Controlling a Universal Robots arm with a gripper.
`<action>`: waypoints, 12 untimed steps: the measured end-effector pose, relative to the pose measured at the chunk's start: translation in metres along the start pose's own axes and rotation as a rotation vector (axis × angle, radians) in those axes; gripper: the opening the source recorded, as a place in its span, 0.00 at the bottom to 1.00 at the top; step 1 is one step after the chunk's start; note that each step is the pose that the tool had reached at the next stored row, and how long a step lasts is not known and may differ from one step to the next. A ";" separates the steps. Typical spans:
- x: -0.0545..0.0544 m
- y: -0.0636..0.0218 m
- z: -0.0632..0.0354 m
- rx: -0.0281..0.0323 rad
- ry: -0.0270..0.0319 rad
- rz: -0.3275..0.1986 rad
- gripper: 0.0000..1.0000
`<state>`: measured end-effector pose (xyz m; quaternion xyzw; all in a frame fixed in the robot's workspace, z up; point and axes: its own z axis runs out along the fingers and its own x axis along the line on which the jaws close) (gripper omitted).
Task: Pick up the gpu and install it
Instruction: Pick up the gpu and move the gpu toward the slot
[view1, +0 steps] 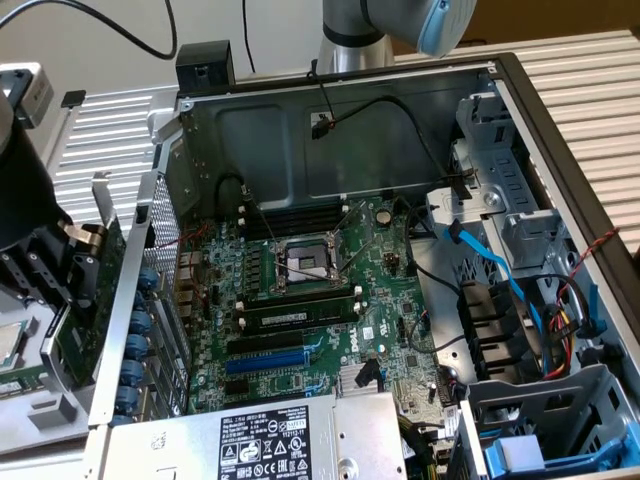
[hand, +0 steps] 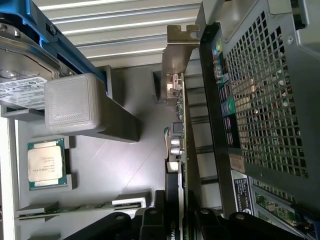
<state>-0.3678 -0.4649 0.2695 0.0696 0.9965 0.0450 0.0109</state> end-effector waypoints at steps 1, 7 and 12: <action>0.000 0.0000 0.0000 -0.0003 -0.0017 0.000 0.27; -0.005 -0.0007 0.0000 -0.0041 -0.0030 0.000 0.27; -0.005 -0.0006 -0.0004 -0.0043 -0.0029 0.000 0.27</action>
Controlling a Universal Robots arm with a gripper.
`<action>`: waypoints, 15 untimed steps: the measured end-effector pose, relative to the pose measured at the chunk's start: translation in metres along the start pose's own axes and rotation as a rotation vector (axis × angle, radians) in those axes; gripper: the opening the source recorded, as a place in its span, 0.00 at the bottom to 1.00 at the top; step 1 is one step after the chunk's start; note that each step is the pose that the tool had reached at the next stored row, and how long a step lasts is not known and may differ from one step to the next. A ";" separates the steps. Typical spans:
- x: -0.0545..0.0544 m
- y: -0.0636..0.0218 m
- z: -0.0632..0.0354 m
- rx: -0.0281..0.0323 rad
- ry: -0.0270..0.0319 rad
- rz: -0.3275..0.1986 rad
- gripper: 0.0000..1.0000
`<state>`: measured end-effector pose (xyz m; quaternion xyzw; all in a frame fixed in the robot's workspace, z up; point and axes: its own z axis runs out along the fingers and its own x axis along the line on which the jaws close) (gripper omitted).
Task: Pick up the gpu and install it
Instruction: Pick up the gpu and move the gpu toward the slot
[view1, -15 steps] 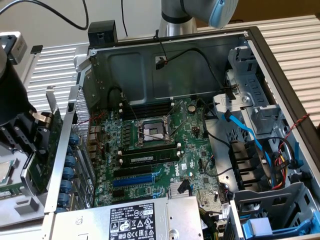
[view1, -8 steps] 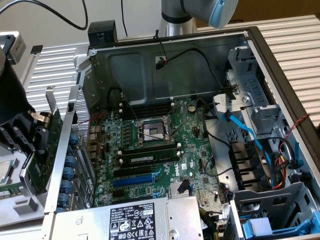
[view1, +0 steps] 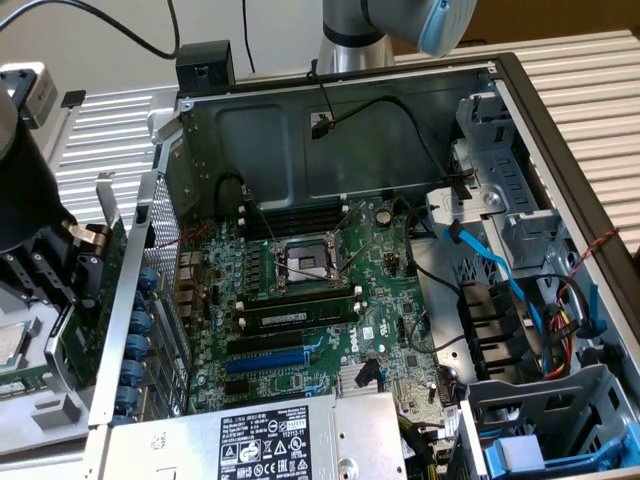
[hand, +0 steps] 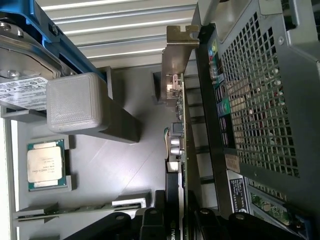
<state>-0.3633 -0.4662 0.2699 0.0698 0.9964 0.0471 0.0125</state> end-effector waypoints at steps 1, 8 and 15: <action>0.001 0.0000 0.0000 0.0000 0.0000 0.000 0.27; 0.004 -0.0007 0.0039 -0.0002 -0.0015 0.000 0.27; 0.005 -0.0021 0.0165 -0.0011 -0.0068 -0.001 0.27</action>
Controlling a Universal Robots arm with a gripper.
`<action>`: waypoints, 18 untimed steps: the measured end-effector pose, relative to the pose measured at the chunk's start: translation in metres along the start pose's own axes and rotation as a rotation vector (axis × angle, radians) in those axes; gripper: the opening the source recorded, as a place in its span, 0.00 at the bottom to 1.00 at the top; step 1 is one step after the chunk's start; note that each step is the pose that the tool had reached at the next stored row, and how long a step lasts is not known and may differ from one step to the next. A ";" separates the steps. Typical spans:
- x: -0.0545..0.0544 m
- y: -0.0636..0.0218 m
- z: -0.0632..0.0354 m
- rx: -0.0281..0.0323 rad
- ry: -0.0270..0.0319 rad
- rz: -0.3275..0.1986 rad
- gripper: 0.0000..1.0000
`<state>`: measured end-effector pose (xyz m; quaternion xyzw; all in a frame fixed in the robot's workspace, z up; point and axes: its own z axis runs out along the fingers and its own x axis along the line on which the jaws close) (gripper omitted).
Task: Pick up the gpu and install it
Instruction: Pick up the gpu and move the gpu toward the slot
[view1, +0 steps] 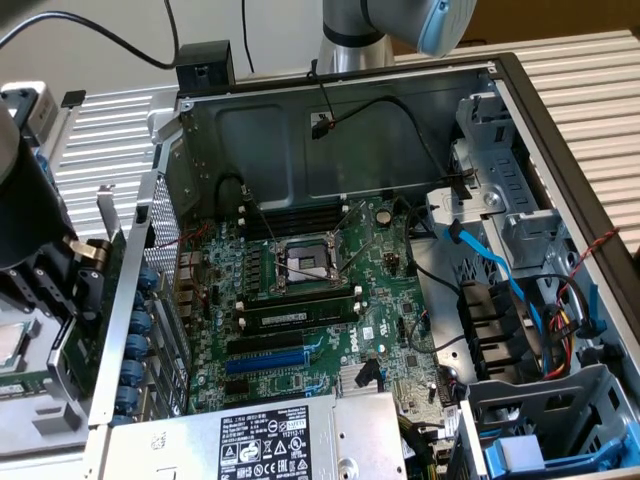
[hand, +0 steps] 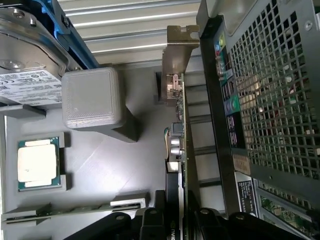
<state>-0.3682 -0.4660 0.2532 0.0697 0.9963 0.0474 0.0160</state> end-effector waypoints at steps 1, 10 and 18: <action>0.000 -0.0002 0.0017 0.0000 -0.0007 0.000 0.27; 0.000 -0.0004 0.0042 -0.0049 -0.0103 -0.001 0.27; 0.003 0.0015 -0.0223 -0.0085 -0.0097 -0.001 0.27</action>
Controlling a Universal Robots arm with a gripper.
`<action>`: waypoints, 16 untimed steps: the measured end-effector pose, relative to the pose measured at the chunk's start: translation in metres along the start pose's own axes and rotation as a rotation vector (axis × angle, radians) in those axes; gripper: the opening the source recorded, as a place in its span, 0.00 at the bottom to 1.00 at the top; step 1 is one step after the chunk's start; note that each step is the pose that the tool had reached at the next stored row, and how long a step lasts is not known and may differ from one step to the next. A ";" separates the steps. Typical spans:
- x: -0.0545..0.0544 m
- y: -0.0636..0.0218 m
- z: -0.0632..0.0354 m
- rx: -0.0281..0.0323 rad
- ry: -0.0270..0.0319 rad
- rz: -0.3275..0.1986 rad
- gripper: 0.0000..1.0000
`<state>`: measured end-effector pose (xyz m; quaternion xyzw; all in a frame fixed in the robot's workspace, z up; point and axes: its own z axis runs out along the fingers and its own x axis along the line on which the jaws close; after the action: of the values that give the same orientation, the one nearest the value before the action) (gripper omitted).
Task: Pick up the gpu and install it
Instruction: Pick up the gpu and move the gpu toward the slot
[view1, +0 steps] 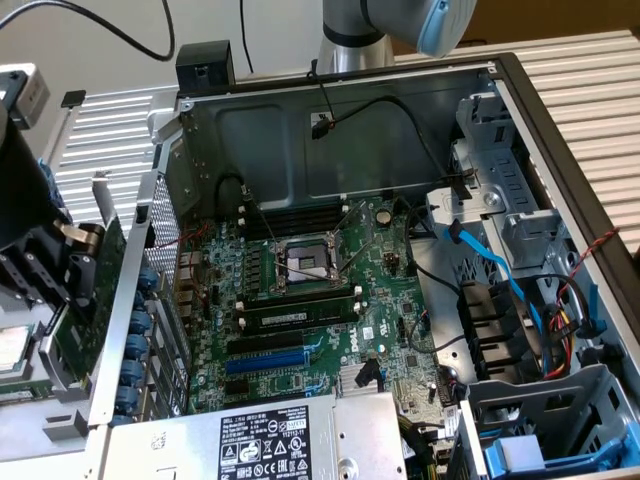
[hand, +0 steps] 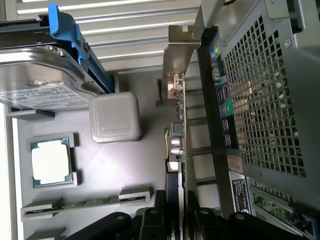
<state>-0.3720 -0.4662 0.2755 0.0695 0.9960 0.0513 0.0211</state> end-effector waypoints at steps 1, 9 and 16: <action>0.001 0.0002 -0.0040 0.0000 0.0002 0.000 0.27; 0.000 0.0018 -0.0366 -0.0023 0.0003 0.000 0.27; -0.001 0.0038 -0.0686 -0.0022 0.0005 0.000 0.27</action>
<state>-0.3737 -0.4694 0.3440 0.0695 0.9960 0.0524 0.0209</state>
